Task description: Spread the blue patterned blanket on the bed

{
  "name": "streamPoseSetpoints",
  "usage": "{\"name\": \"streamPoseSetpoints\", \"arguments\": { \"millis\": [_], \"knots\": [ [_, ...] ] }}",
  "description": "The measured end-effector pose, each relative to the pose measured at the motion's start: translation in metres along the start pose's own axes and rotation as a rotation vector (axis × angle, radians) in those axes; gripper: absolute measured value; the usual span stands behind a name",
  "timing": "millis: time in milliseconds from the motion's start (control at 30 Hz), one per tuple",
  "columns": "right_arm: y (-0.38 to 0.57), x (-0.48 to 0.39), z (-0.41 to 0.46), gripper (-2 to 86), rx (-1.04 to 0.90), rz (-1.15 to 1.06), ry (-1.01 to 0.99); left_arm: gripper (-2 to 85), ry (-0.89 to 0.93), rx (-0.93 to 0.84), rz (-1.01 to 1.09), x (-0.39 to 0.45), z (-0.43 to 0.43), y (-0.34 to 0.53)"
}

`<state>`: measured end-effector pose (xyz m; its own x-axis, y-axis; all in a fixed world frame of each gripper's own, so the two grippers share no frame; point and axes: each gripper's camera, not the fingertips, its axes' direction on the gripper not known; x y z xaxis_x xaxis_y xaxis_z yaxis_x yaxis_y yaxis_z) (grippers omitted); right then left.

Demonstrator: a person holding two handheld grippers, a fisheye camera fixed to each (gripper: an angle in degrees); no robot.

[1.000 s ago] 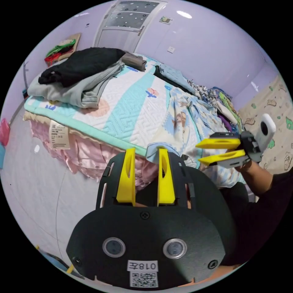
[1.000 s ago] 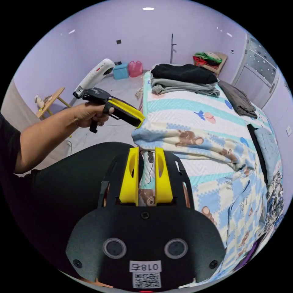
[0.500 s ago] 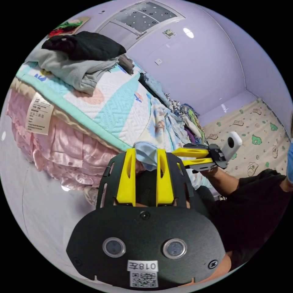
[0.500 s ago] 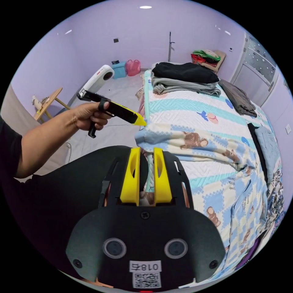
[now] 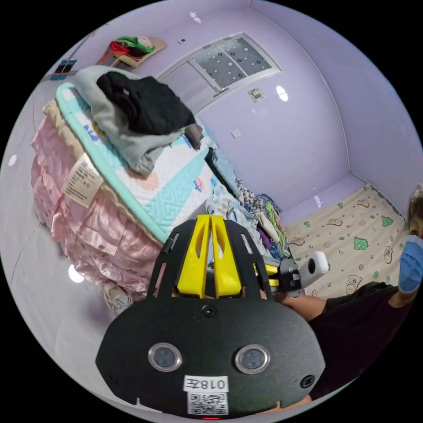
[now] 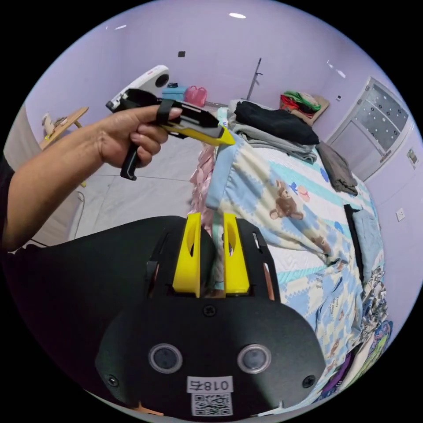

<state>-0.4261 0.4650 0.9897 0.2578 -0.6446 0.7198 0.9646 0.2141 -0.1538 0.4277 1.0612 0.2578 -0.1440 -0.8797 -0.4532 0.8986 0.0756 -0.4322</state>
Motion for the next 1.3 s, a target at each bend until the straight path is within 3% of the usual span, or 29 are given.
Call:
{"name": "streamPoseSetpoints", "arguments": {
  "millis": [200, 333, 433, 600, 700, 767, 933, 1000, 1167, 1300],
  "knots": [
    [-0.003, -0.007, -0.003, 8.3, 0.091, 0.122, 0.071, -1.0, -0.015, 0.031, 0.081, 0.020, -0.020, -0.019],
    [-0.003, 0.014, -0.025, 8.3, 0.193, 0.221, 0.002, -1.0, -0.041, 0.049, 0.124, 0.027, -0.024, -0.022],
    [-0.010, 0.018, -0.024, 9.1, 0.170, 0.186, -0.046, -1.0, 0.001, 0.083, 0.095, 0.025, -0.027, -0.025],
    [-0.013, -0.003, 0.001, 10.8, 0.117, 0.171, 0.035, -1.0, 0.033, 0.115, 0.045, 0.030, -0.030, -0.036],
    [-0.010, 0.011, 0.005, 11.1, 0.140, 0.356, -0.203, -1.0, 0.045, 0.134, 0.048, 0.040, -0.033, -0.044],
    [0.001, 0.033, 0.017, 11.5, 0.173, 0.536, -0.462, -1.0, 0.056, 0.139, 0.053, 0.046, -0.033, -0.050],
    [0.024, 0.058, 0.041, 12.1, 0.235, 0.736, -0.664, -1.0, 0.082, 0.159, 0.047, 0.055, -0.032, -0.067],
    [0.025, 0.053, 0.035, 12.0, 0.218, 0.716, -0.597, -1.0, 0.077, 0.169, 0.034, 0.056, -0.032, -0.072],
    [0.024, -0.022, -0.031, 11.1, 0.305, 0.420, -0.051, -1.0, 0.045, 0.180, 0.040, 0.069, -0.029, -0.088],
    [0.017, -0.056, -0.049, 11.0, 0.355, 0.320, 0.120, -1.0, 0.029, 0.167, 0.116, 0.103, -0.022, -0.105]
  ]
}}
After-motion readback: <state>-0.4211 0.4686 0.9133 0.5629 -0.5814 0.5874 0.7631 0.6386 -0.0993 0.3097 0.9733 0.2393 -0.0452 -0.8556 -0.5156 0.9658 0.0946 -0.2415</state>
